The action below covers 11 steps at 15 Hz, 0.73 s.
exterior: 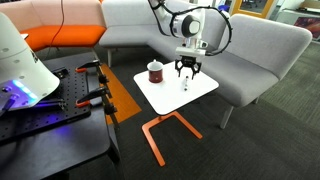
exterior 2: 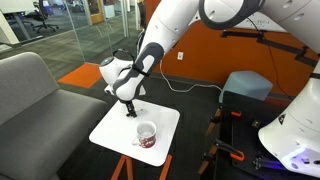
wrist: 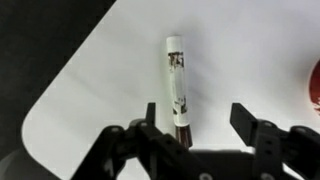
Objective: Remove the pen from the mug and put it on the table
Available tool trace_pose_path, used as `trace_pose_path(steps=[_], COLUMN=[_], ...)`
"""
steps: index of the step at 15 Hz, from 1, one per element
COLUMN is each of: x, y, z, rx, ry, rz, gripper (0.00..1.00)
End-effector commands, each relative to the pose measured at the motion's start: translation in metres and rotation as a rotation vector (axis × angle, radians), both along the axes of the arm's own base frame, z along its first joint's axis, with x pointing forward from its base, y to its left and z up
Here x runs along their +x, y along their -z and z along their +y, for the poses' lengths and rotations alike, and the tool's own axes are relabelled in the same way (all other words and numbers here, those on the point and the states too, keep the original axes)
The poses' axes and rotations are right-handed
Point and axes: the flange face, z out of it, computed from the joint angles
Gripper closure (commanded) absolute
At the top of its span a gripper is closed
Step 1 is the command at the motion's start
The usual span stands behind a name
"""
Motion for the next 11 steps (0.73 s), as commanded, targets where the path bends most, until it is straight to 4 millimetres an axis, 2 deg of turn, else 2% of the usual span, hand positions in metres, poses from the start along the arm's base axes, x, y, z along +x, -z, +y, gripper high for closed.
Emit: trace_pose_path(steps=[1, 3, 7, 11], x=[0.004, 0.006, 0.004, 0.009], y=[-0.006, -0.013, -0.032, -0.050], z=[0.001, 0.003, 0.022, 0.030], rx=[0.046, 0.065, 0.106, 0.062], ry=[0.001, 0.016, 0.037, 0.007], rz=[-0.022, -0.017, 0.049, -0.028], gripper=[0.00, 0.00, 0.00, 0.00])
